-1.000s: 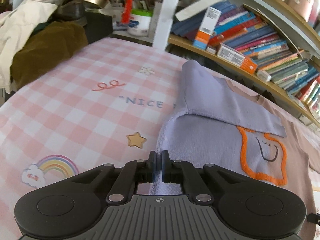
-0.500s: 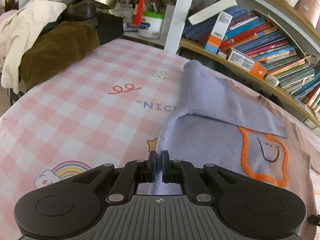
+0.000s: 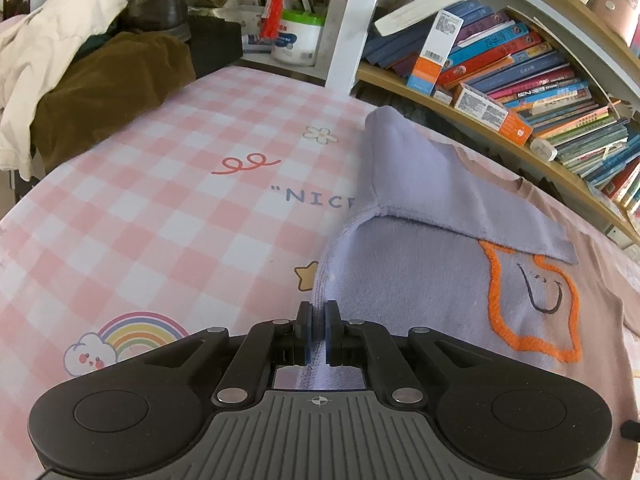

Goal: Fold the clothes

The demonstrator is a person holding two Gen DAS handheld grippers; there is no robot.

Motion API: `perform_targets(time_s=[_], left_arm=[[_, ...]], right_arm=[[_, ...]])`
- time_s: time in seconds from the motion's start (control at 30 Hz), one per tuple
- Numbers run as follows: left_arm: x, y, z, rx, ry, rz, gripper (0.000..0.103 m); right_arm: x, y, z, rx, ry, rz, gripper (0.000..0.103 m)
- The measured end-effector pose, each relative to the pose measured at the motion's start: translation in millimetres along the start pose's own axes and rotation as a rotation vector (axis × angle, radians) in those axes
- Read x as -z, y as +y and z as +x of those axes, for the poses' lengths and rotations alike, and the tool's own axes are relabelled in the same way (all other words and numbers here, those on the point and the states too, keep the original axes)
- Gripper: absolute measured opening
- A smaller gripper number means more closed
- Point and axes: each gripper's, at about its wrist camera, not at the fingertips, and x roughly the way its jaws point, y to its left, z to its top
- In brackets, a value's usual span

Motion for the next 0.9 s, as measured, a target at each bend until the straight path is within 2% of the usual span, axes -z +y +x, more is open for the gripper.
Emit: perform_targets(time_s=[0.1,0.37,0.47,0.57,0.6,0.77,0.83,0.9], left_arm=[[-0.3,-0.4,1.9,0.000,-0.004,0.032,0.005],[-3.0,3.6,4.9,0.008,-0.007,0.045,0.005],[-3.3,5.1,4.5,0.011,-0.004,0.048,0.010],[-3.9,7.3,1.1,0.015,0.000,0.039,0.017],[-3.6,7.6,-1.5,0.013,-0.005,0.040,0.019],[-1.3,5.1,-19.8,0.024,-0.034,0.054,0.020],[1.4,1.9,-28.9,0.030,-0.046,0.062,0.025],[6.6,-0.9,-37.2,0.026,-0.049,0.065,0.036]], right_arm=[[0.6,4.9,-0.7,0.012,-0.004,-0.010,0.015],[4.9,13.2,-0.2,0.031,-0.011,-0.012,0.015],[5.7,15.3,-1.2,0.045,-0.016,-0.007,0.016],[7.1,17.2,-5.9,0.053,-0.027,0.015,0.024],[7.8,17.9,-8.1,0.053,-0.033,0.023,0.028],[10.7,26.8,-22.3,0.062,-0.074,0.039,0.033],[11.9,30.3,-28.1,0.069,-0.092,0.048,0.037],[13.2,33.7,-33.9,0.075,-0.109,0.056,0.041]])
